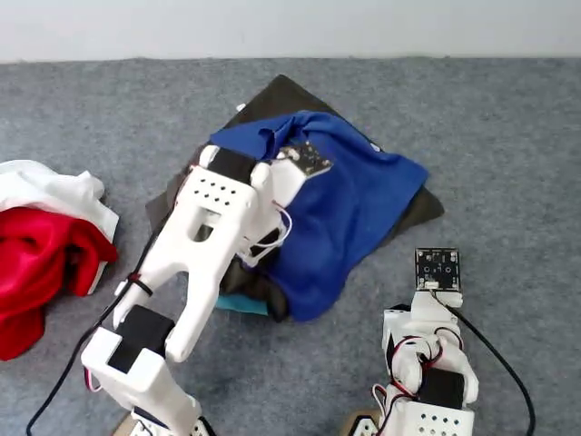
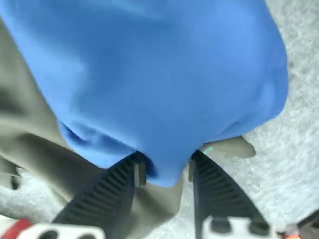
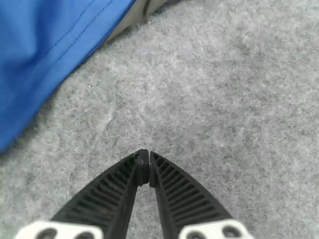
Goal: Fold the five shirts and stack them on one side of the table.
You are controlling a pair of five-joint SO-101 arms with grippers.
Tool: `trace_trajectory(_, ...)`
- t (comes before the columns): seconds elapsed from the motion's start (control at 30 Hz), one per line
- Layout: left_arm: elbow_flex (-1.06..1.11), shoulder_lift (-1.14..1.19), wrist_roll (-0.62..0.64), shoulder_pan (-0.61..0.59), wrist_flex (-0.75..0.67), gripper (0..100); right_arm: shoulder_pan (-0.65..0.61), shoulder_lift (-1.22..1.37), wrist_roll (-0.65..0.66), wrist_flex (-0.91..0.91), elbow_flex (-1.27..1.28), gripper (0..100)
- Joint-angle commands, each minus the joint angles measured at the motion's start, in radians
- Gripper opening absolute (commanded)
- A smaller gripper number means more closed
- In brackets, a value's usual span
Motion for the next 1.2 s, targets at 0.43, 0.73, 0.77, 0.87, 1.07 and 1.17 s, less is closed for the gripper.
trace_trajectory(0.43,0.22,-0.054,-0.011,-0.104,-0.184,15,-0.01,-0.001,0.008,-0.016,0.014,1.1)
trace_trajectory(0.73,0.282,-0.055,-0.011,-0.107,-0.29,2,-0.01,-0.001,0.008,-0.016,0.014,1.1)
trace_trajectory(0.77,0.277,-0.063,-0.012,-0.107,-0.287,1,-0.01,-0.001,0.008,-0.016,0.014,1.1)
trace_trajectory(0.87,0.219,-0.081,-0.008,-0.109,-0.23,1,-0.01,-0.001,0.008,-0.016,0.014,1.1)
trace_trajectory(1.07,0.018,-0.242,-0.006,-0.109,-0.112,1,-0.01,-0.001,0.008,-0.016,0.014,1.1)
trace_trajectory(1.17,-0.091,-0.325,-0.006,-0.109,-0.072,1,-0.01,-0.001,0.008,-0.016,0.014,1.1)
